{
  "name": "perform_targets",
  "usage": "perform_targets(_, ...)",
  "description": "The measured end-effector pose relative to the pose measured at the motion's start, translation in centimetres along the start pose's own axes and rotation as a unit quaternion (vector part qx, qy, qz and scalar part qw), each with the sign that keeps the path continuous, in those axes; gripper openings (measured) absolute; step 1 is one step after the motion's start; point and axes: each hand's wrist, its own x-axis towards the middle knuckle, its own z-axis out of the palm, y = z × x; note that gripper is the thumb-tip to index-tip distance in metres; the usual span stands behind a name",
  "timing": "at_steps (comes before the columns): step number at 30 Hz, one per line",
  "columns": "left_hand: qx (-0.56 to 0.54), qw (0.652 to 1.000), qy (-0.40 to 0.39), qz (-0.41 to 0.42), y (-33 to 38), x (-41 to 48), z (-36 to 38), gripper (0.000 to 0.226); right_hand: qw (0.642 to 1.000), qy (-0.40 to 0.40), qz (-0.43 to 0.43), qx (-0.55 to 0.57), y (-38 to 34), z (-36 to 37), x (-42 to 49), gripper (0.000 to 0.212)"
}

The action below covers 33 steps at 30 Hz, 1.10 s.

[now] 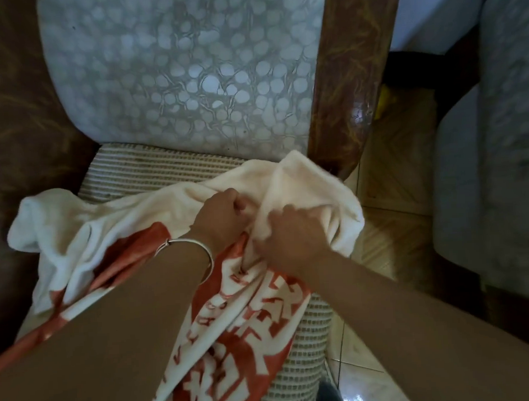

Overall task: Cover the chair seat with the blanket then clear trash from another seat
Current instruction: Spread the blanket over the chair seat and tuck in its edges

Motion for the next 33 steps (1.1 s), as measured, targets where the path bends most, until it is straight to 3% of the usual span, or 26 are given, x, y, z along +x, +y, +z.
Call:
perform_targets(3,0.014,1.0,0.015,-0.001,-0.6,0.0,0.0,0.024,0.994,-0.058,-0.068,-0.069,-1.7,2.1,-1.4,0.057)
perform_targets(6,0.035,0.999,0.005,0.005,-1.1,-0.1,0.1,0.032,0.987,-0.081,-0.1,-0.092,-1.5,2.7,-1.2,0.042)
perform_targets(10,0.064,0.998,0.012,-0.01,-1.5,-0.4,0.0,0.033,0.959,-0.207,-0.013,-0.195,-0.1,1.7,-0.1,0.039)
perform_targets(13,0.073,0.995,0.057,-0.025,-2.2,-0.5,-0.4,0.027,0.891,-0.291,0.076,-0.339,1.3,-0.9,-0.4,0.04)
perform_targets(15,0.071,0.992,0.102,-0.028,-2.7,-0.5,-0.7,0.03,0.866,-0.298,0.082,-0.394,1.3,-2.1,0.2,0.039)
perform_targets(16,0.074,0.989,0.125,-0.021,-3.0,-0.5,-0.9,0.031,0.881,-0.275,0.07,-0.378,1.0,-2.2,0.8,0.038)
perform_targets(18,0.078,0.986,0.146,-0.016,-3.5,-0.4,-1.2,0.035,0.948,-0.186,0.011,-0.256,-0.3,-1.7,2.0,0.034)
perform_targets(20,0.098,0.987,0.118,-0.046,-4.0,-0.4,-1.5,0.042,0.988,-0.082,-0.051,-0.124,-2.2,-1.4,2.9,0.032)
perform_targets(24,0.186,0.972,0.034,-0.138,-6.4,0.0,-2.1,0.06,0.998,-0.053,-0.02,-0.024,-3.6,-1.0,4.7,0.048)
perform_targets(28,0.144,0.96,0.001,-0.239,-8.9,1.5,-3.0,0.068,0.999,-0.046,0.011,-0.027,-3.6,-0.8,6.8,0.064)
perform_targets(33,0.157,0.962,0.01,-0.224,-10.6,3.0,-4.6,0.079,0.998,-0.017,0.051,0.011,-4.1,-1.0,8.4,0.039)
